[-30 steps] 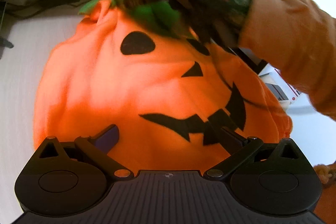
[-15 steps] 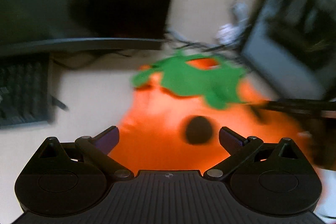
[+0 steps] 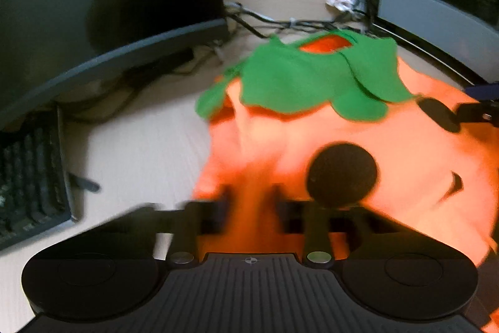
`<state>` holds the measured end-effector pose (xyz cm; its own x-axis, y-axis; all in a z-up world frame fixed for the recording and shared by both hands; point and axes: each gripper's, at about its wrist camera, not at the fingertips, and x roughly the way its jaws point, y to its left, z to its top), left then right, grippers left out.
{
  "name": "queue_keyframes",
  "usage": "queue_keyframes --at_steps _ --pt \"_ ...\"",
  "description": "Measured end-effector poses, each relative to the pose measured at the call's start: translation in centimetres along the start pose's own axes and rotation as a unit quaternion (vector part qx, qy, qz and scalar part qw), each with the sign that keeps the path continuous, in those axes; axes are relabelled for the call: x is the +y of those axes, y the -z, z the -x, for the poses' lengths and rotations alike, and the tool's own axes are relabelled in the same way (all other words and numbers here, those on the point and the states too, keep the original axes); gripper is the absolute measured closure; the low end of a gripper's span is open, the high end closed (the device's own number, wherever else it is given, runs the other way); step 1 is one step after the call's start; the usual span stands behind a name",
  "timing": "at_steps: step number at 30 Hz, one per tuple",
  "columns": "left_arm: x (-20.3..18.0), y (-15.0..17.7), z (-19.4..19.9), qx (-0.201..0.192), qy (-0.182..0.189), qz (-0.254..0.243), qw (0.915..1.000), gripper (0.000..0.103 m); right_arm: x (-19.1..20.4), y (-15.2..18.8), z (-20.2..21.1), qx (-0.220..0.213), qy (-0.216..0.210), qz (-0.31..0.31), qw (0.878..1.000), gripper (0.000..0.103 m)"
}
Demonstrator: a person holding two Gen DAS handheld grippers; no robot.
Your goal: Fold clothes
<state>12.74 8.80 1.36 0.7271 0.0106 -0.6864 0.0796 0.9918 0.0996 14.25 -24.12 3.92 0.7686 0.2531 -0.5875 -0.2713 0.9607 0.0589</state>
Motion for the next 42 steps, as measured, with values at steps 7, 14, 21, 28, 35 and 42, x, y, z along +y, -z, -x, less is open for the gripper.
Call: queue_keyframes --at_steps 7,14,21,28,35,42 --pt "6.1 0.9 2.5 0.010 -0.106 0.044 0.9933 0.098 -0.9 -0.3 0.2 -0.003 0.003 -0.019 1.000 0.033" --pt "7.1 1.4 6.9 -0.027 0.007 0.141 0.9896 0.045 -0.7 -0.6 -2.4 0.015 0.004 -0.034 0.999 0.027" --pt "1.1 -0.3 7.6 -0.074 0.074 0.090 0.9904 0.015 -4.9 -1.5 -4.2 0.088 -0.091 -0.212 0.969 0.000" --pt "1.2 -1.2 4.9 -0.043 0.049 0.062 0.9959 0.015 1.6 -7.1 3.2 -0.006 -0.236 -0.043 0.971 0.000" --pt "1.2 -0.3 2.2 0.008 0.029 0.044 0.9986 0.051 2.7 -1.5 1.7 0.061 -0.135 -0.007 0.989 0.000" --pt "2.3 0.5 2.6 0.009 -0.010 0.034 0.9993 0.091 3.9 2.3 -0.4 0.115 -0.095 0.010 0.989 0.000"
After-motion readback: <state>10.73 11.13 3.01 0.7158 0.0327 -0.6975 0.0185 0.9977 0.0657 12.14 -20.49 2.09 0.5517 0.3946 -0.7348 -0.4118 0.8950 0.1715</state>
